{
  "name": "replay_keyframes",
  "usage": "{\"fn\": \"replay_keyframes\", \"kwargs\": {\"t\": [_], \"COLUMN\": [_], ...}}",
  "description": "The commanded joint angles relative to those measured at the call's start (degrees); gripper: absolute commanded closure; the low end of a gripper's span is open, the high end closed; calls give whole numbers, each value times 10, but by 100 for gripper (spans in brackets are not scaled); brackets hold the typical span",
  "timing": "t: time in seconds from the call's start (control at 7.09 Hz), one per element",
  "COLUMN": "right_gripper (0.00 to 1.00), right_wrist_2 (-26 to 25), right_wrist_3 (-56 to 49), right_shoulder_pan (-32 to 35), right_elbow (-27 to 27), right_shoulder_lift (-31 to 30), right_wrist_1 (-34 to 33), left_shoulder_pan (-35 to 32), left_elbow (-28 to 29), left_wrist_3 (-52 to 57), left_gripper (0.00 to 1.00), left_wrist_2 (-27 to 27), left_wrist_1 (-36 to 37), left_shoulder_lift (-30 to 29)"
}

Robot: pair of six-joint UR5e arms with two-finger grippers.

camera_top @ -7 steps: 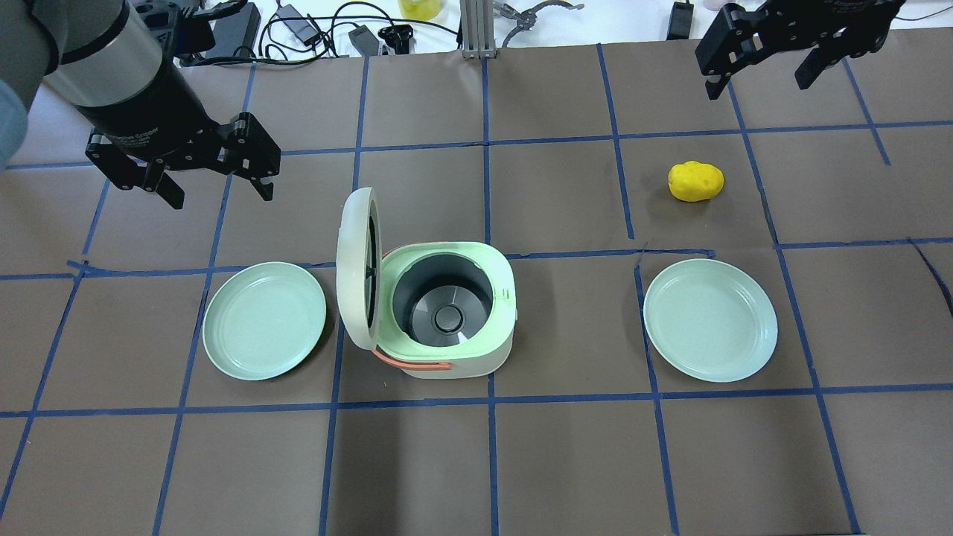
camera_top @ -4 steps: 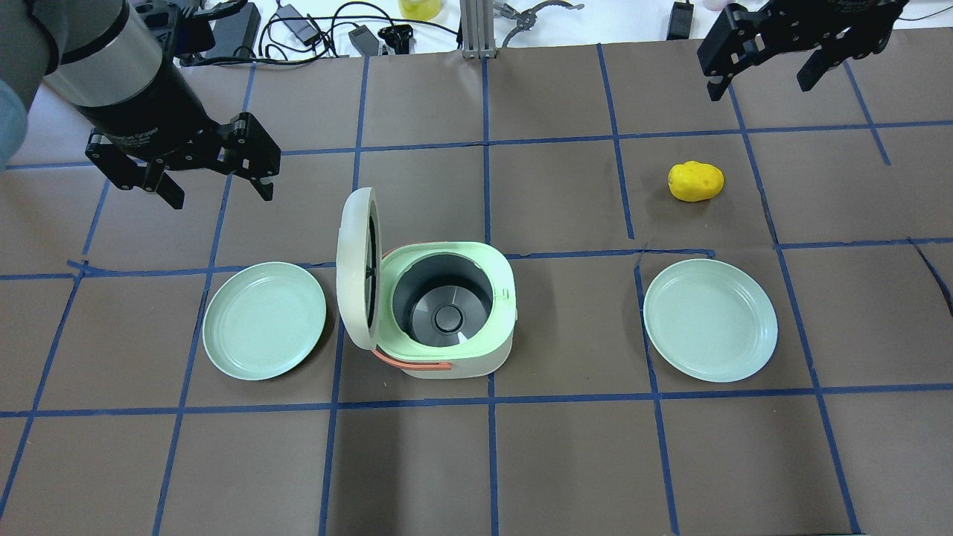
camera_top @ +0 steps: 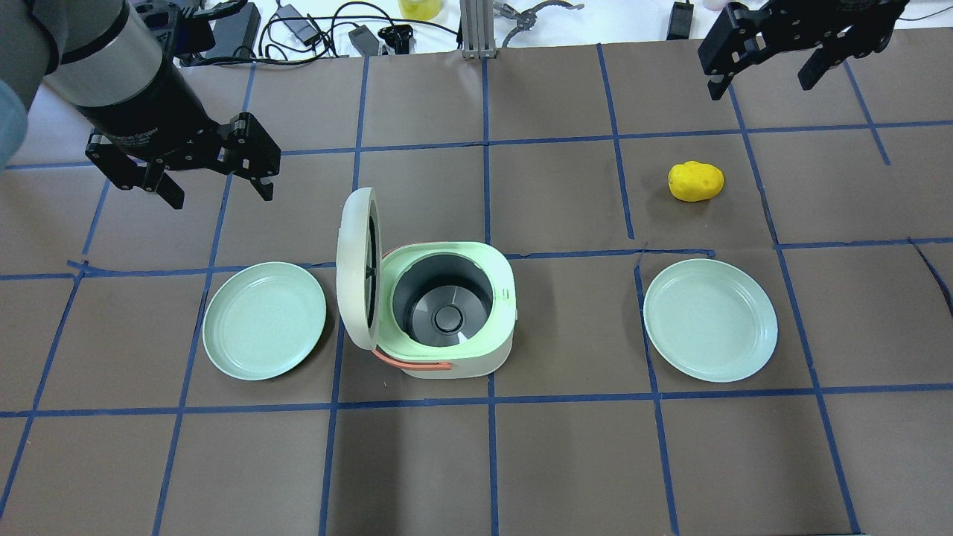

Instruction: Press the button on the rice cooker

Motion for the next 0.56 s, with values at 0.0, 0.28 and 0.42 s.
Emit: {"fn": "replay_keyframes", "kwargs": {"t": [0.0, 0.28, 0.42], "right_gripper": [0, 0, 0], "right_wrist_2": [0, -1, -2], "right_wrist_3": [0, 1, 1], "right_shoulder_pan": [1, 1, 2], "right_elbow": [-1, -3, -3], "right_shoulder_lift": [0, 0, 0], "right_wrist_1": [0, 0, 1], "left_shoulder_pan": [0, 0, 0], "left_elbow": [0, 0, 0], "left_wrist_3": [0, 0, 0], "left_gripper": [0, 0, 0], "left_wrist_2": [0, 0, 0], "left_wrist_1": [0, 0, 0], "left_shoulder_lift": [0, 0, 0]}}
